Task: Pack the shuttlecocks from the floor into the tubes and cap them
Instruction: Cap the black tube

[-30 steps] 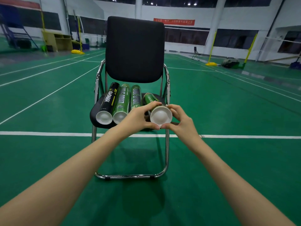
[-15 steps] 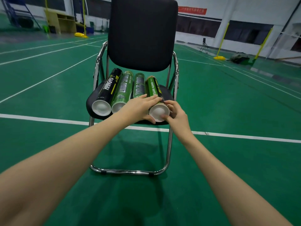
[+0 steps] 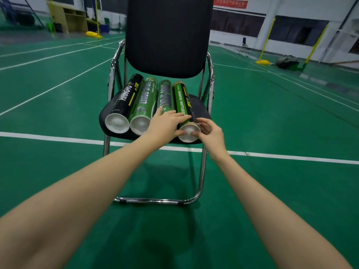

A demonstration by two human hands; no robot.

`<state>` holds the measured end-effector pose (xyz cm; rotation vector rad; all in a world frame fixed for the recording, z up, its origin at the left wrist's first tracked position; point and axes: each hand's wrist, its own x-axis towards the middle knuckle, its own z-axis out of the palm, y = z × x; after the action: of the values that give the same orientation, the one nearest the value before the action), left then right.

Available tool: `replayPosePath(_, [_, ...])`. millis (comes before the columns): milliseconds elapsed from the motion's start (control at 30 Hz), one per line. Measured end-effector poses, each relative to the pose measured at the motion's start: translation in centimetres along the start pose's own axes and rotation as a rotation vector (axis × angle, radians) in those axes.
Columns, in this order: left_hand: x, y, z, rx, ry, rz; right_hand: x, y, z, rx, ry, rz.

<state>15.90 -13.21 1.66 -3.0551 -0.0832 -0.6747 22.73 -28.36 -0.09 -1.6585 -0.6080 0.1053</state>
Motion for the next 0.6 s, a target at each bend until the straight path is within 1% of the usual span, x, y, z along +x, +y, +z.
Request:
replayPosePath(300, [-0.3,0.7,0.1,0.031,0.060,-0.051,0.1,0.3,-0.3,-0.088,-0.006,0.018])
replayPosePath(433, [0.1,1.4,-0.8,0.024,0.004,-0.196,0.4,0.4,-0.1,-0.124,0.004,0.019])
replayPosePath(600, [0.7,1.9,-1.6,0.063,-0.036,-0.197,0.7,0.5,0.2,-0.147,0.001,0.026])
